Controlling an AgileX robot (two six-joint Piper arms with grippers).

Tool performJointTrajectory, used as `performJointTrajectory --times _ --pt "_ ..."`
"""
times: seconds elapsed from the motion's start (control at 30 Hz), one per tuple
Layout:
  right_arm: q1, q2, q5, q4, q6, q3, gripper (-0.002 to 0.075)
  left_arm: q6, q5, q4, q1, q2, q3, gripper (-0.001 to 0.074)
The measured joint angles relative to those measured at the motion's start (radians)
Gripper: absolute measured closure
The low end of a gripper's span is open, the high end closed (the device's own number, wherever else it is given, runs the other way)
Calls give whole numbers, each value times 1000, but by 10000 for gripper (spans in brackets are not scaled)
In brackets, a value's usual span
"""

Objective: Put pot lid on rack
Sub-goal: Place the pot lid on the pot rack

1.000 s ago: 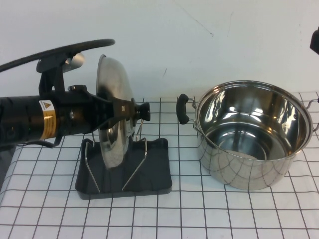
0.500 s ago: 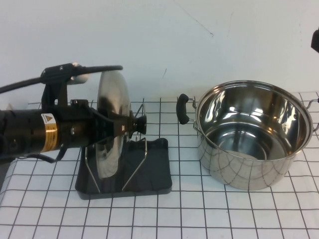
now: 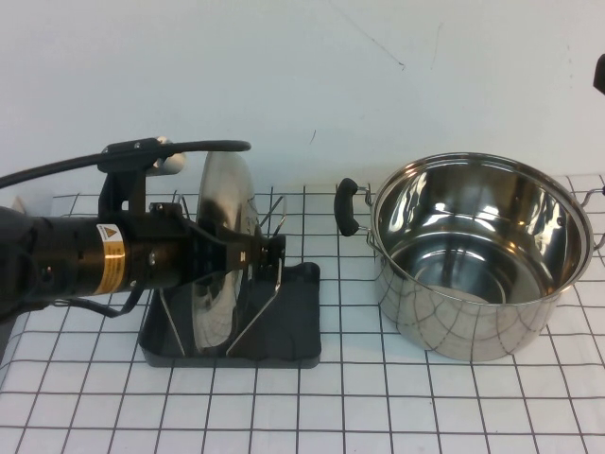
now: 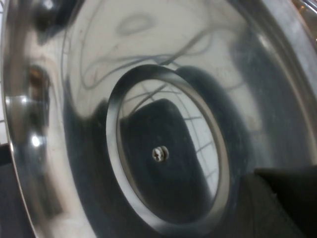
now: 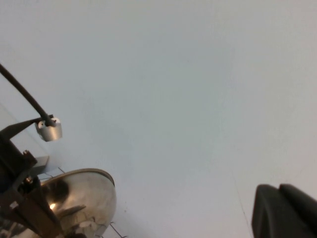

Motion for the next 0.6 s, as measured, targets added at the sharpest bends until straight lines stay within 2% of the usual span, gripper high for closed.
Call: performJointTrajectory --times 0.1,0.17,0.27,0.37,0.47,0.6 --pt "0 0 1 0 0 0 726 2 5 2 0 0 0 610" --pt "0 0 1 0 -2 0 726 2 13 9 0 9 0 506" --pt "0 0 1 0 -2 0 726 2 16 9 0 13 0 304" --pt "0 0 1 0 -2 0 726 2 17 9 0 13 0 167" --pt "0 0 1 0 -2 0 726 2 19 9 0 13 0 119" --pt "0 0 1 0 -2 0 726 4 20 10 0 -11 0 105"
